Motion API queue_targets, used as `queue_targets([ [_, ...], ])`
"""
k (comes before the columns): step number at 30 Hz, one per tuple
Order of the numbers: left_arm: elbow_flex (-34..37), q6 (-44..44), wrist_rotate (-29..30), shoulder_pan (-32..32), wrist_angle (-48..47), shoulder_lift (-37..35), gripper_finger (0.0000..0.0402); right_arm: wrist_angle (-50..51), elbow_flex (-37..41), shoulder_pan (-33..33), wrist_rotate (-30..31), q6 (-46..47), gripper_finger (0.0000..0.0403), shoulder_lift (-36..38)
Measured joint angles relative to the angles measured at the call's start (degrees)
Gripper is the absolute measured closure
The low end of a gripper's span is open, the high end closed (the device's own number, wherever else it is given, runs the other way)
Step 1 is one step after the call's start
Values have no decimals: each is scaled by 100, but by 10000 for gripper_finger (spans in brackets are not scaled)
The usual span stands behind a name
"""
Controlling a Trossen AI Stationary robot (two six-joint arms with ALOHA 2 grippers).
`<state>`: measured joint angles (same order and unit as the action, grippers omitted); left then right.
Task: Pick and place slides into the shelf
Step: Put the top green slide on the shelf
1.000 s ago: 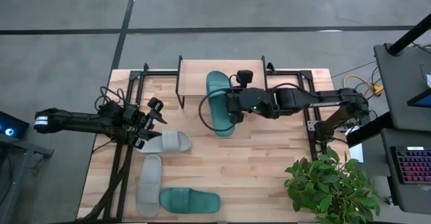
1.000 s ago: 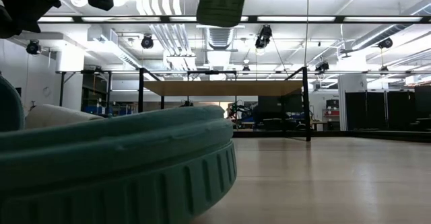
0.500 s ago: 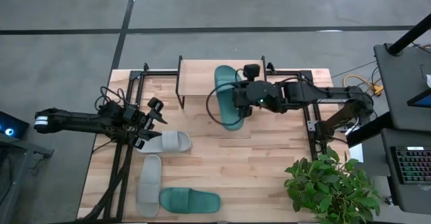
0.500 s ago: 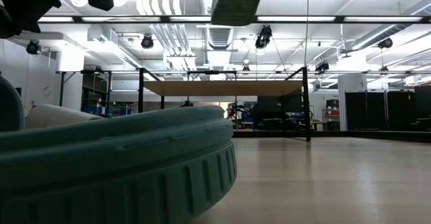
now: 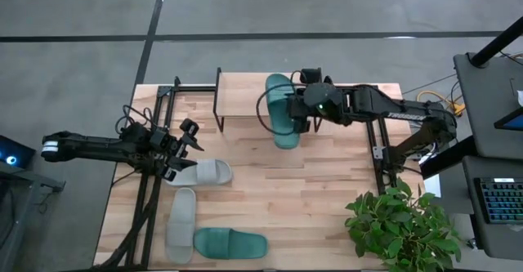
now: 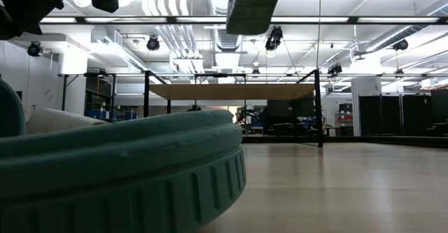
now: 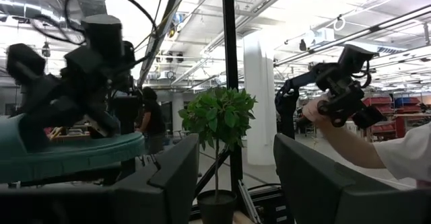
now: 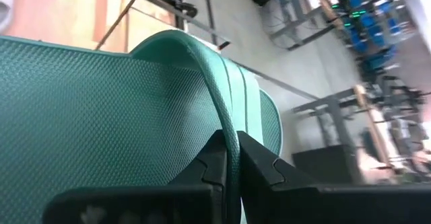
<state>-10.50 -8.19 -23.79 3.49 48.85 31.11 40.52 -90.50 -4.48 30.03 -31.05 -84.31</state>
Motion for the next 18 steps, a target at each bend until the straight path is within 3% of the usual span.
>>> queue_targets([
  [11,0,0,0,-1,-26,0,223,-200,416,-759,-201,31,391,91],
  [18,0,-2,0,0,-47,0,223,-816,995,-889,-455,-467,391,181],
])
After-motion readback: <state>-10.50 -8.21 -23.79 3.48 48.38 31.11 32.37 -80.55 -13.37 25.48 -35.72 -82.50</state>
